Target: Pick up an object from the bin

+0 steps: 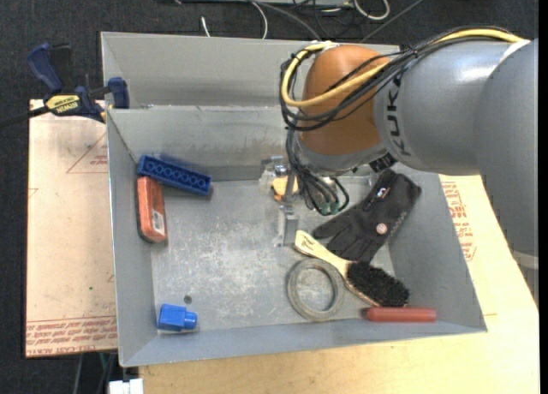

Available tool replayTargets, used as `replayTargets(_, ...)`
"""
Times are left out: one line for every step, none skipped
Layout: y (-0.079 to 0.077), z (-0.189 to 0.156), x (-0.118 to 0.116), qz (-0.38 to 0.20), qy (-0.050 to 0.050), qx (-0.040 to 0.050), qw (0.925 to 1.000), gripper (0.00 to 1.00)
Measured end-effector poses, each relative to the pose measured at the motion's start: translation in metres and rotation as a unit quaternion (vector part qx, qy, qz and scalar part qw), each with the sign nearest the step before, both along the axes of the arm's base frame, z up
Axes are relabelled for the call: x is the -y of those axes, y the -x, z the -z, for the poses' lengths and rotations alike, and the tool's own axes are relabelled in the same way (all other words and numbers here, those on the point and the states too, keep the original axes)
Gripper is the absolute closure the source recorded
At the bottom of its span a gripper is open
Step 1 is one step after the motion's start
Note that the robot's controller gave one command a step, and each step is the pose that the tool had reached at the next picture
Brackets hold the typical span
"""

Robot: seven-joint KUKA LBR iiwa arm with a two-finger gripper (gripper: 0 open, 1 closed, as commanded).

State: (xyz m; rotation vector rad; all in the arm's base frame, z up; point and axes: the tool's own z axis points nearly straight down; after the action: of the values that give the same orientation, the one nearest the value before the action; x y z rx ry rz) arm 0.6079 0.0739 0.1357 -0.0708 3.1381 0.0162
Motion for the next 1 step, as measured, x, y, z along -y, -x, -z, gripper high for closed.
replayTargets(0.0324,0.0088,0.0204,0.071,0.002,-0.0024,0.9975,0.0)
